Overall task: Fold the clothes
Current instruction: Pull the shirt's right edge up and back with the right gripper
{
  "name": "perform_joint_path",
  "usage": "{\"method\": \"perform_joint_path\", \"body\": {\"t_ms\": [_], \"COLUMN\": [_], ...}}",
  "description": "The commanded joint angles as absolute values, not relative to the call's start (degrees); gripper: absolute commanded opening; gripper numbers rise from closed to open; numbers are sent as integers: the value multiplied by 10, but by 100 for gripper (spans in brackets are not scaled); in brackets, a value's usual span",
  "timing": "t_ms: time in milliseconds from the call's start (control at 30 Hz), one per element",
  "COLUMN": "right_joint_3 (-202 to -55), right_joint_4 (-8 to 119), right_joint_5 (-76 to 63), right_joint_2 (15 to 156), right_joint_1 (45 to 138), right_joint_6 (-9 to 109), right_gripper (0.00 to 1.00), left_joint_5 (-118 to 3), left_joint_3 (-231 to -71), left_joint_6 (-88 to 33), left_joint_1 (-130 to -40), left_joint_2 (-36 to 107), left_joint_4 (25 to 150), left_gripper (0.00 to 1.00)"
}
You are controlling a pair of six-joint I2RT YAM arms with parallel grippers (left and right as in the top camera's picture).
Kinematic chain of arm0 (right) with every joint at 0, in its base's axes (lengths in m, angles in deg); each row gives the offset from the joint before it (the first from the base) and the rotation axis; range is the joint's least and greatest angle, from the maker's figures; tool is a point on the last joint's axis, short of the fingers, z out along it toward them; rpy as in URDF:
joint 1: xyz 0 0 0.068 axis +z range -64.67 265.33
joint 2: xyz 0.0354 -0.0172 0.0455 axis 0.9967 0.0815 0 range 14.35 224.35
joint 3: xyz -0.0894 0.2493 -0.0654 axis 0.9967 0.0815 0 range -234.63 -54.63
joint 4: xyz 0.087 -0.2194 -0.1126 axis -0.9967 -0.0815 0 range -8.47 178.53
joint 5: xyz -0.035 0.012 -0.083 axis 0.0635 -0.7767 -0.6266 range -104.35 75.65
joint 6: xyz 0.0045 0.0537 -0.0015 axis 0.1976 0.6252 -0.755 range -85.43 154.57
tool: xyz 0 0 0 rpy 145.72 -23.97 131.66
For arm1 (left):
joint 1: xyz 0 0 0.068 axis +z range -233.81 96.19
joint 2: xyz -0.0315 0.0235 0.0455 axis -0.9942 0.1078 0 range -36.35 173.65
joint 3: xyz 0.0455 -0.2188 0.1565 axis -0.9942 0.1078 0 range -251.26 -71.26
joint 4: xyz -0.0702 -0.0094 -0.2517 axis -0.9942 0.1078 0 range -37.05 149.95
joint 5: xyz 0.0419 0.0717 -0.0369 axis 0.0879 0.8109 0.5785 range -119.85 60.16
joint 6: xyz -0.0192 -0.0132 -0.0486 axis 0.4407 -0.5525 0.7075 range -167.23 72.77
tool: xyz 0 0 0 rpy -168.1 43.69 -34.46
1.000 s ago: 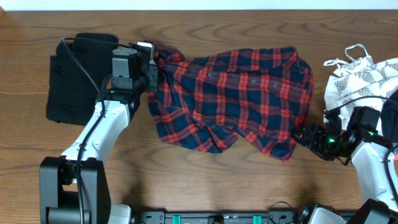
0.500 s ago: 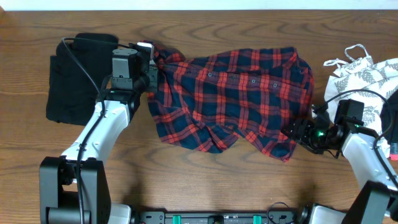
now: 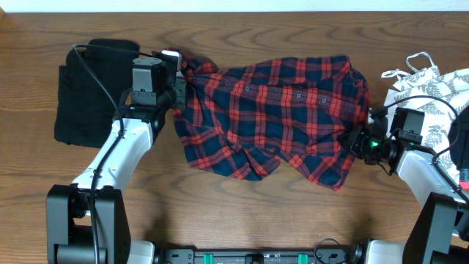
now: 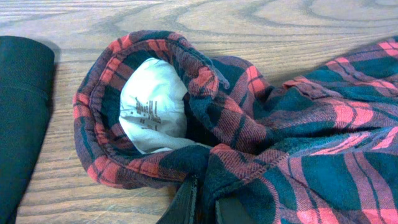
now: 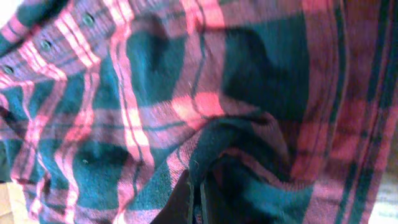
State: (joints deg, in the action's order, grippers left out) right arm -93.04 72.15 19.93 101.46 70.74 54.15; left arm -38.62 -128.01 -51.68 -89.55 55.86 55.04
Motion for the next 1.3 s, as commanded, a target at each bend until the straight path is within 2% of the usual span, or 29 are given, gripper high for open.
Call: {"method": "perform_joint_path", "body": {"t_ms": [0,167,433,533,1033,1167,1267], "right_joint_3": [-930,-932,-932,-933,-1023,-1058,-1074], "right_joint_4": [727,789,994,1034,1033,1005,980], "right_joint_5": [199,180,147,113,-33,-26,19], "right_joint_2": [1016,1016,1016,1016,1021,1045,1072], "right_joint_1": [711,710,711,711,713,720,737], "right_joint_6": [556,565,636,648,583,572,549], "right_gripper": [1,1,1,1,1,6,2], "left_joint_5": [-383,-383,-383,-383,-383,-383,-383], "left_joint_3": [-1286,-1286,-1286,-1286,-1286,-1286,-1286], "left_joint_6": [-512,-512,-512,-512,-512,-512,-512], "left_joint_1": [-894,-894,-894,-894,-894,-894,-894], "left_joint_2": [556,556,556,556,556,556,556], "left_joint_4": [553,553,558,559,557,557,559], "left_gripper": [6,6,6,6,6,6,6]}}
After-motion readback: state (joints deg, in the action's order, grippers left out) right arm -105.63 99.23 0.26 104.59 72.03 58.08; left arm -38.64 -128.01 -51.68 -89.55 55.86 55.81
